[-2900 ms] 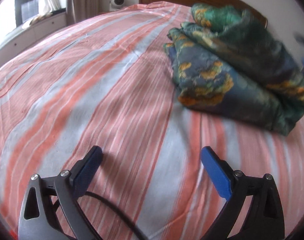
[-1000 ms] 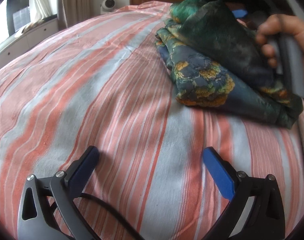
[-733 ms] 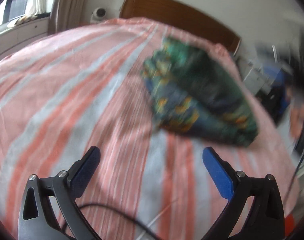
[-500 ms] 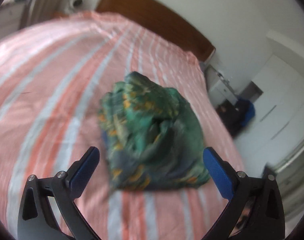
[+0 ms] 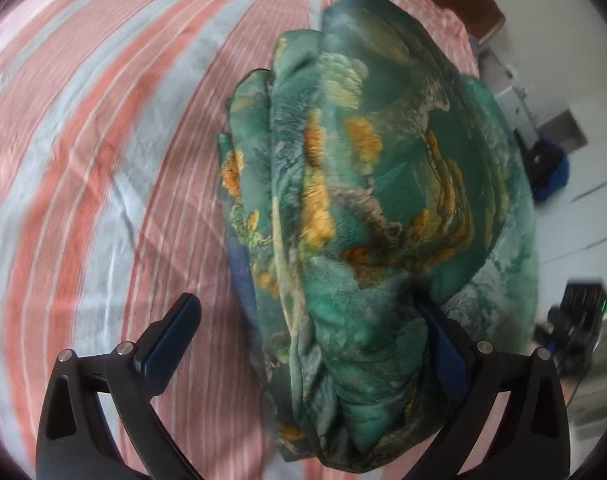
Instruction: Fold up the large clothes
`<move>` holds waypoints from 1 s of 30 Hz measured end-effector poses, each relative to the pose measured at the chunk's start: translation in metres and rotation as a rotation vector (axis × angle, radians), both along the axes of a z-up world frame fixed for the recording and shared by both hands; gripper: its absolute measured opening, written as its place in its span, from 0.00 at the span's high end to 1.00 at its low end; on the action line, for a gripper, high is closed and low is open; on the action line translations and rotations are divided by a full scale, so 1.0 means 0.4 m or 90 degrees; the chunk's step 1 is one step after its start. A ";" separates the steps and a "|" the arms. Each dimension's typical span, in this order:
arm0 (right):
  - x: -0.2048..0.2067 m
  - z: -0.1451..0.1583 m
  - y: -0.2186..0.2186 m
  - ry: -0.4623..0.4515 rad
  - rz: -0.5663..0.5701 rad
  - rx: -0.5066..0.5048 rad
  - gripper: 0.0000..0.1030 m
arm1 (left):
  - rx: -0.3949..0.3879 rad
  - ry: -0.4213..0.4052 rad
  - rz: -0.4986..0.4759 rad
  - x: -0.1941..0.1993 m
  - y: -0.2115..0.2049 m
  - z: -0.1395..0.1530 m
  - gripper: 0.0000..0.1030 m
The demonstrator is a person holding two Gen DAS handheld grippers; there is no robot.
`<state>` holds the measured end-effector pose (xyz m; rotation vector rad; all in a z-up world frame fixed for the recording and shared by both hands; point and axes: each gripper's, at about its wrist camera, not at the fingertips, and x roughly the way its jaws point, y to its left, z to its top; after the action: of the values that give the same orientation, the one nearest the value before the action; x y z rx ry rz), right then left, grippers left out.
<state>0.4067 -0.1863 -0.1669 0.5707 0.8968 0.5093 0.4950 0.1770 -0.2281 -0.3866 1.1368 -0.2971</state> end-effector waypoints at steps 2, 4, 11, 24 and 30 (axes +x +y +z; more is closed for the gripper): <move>0.083 -0.054 0.037 0.054 0.050 0.057 0.01 | 0.039 -0.006 -0.017 0.015 -0.033 -0.002 0.00; 0.137 -0.098 0.067 0.093 0.060 0.066 0.00 | 0.026 0.011 -0.024 0.029 -0.043 -0.013 0.00; 0.109 -0.002 0.217 -0.043 0.099 -0.254 0.23 | 0.010 -0.013 -0.016 -0.029 -0.079 0.023 0.38; -0.008 0.256 0.335 -0.322 0.065 -0.392 0.30 | 0.097 -0.249 0.008 -0.138 -0.136 0.324 0.47; 0.194 0.238 0.226 -0.180 0.009 -0.280 0.03 | 0.184 -0.202 0.113 -0.028 -0.073 0.271 0.02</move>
<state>0.4842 -0.0961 -0.0718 0.0877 0.7125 0.3765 0.4837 0.1478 -0.1197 -0.1734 0.8117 -0.0332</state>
